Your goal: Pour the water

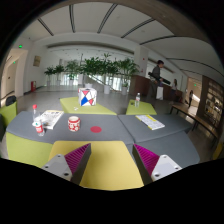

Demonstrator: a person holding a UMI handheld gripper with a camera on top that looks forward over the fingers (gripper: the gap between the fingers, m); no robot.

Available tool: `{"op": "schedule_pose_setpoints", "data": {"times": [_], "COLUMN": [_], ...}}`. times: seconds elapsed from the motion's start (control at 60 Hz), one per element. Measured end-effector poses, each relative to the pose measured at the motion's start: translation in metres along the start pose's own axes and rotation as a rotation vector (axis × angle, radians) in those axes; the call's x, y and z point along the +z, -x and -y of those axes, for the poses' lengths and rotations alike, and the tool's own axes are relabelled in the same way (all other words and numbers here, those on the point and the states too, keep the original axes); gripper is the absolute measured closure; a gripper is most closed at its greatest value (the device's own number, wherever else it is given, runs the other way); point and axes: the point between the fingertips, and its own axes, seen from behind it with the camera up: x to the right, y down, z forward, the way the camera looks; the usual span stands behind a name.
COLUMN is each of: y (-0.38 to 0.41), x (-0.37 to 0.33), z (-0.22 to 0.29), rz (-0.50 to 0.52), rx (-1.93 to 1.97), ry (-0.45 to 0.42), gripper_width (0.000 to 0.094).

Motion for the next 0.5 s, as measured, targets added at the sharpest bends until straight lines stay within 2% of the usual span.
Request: {"op": "schedule_pose_setpoints", "data": {"times": [0.25,0.5], "y": [0.015,0.155], "x": [0.008,0.003], "z": [-0.022,-0.055], "rz": [0.015,0.172], "rx": [-0.031,-0.041], "ry": [0.029,0.03], "gripper_width": [0.0076,0.008]}}
